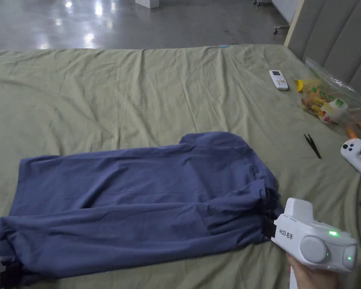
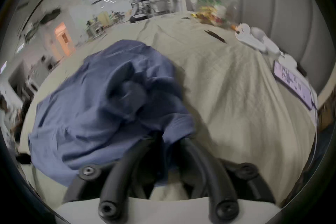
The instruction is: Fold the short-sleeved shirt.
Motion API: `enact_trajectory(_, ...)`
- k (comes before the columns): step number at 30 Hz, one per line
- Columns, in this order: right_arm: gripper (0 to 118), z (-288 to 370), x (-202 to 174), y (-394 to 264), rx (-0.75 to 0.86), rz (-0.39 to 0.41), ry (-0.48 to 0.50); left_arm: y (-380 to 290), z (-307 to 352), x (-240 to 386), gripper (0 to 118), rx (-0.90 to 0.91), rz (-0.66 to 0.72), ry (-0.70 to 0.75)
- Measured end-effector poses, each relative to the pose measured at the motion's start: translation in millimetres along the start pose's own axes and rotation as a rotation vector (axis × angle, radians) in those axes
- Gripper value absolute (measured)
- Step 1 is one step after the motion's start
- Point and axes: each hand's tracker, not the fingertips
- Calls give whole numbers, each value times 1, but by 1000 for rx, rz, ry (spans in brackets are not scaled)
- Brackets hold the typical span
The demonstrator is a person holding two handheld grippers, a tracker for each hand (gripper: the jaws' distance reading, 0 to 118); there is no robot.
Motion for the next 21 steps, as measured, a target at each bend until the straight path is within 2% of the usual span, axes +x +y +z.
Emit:
enact_trajectory(2,10,-4,-5,1,-26,58,-30,-12,2,-2,5,84,14,-7)
enact_trajectory(4,9,-1,0,7,-35,19,-14,-20,1,-12,5,108,2,-34)
enact_trajectory(5,9,9,2,8,-13,-33,-23,-20,8,-16,5,119,28,-51)
enact_trajectory(6,9,20,4,11,17,-40,-35,-23,19,-20,5,150,58,-55)
enact_trajectory(8,9,45,-1,15,38,-3,-96,-29,46,-15,5,191,95,-3)
enact_trajectory(9,9,54,-1,14,53,-6,-71,-29,54,-19,5,187,120,13)
enact_trajectory(11,9,77,-5,13,68,-2,-63,-34,75,-31,5,242,174,-55)
enact_trajectory(14,9,99,2,-1,99,-9,-51,-52,103,-39,5,275,146,-43)
enact_trajectory(18,9,123,10,-32,94,-7,-40,-86,115,-57,5,245,152,-65)
enact_trajectory(21,8,122,13,-60,38,39,-55,-119,109,-51,5,192,165,-90)
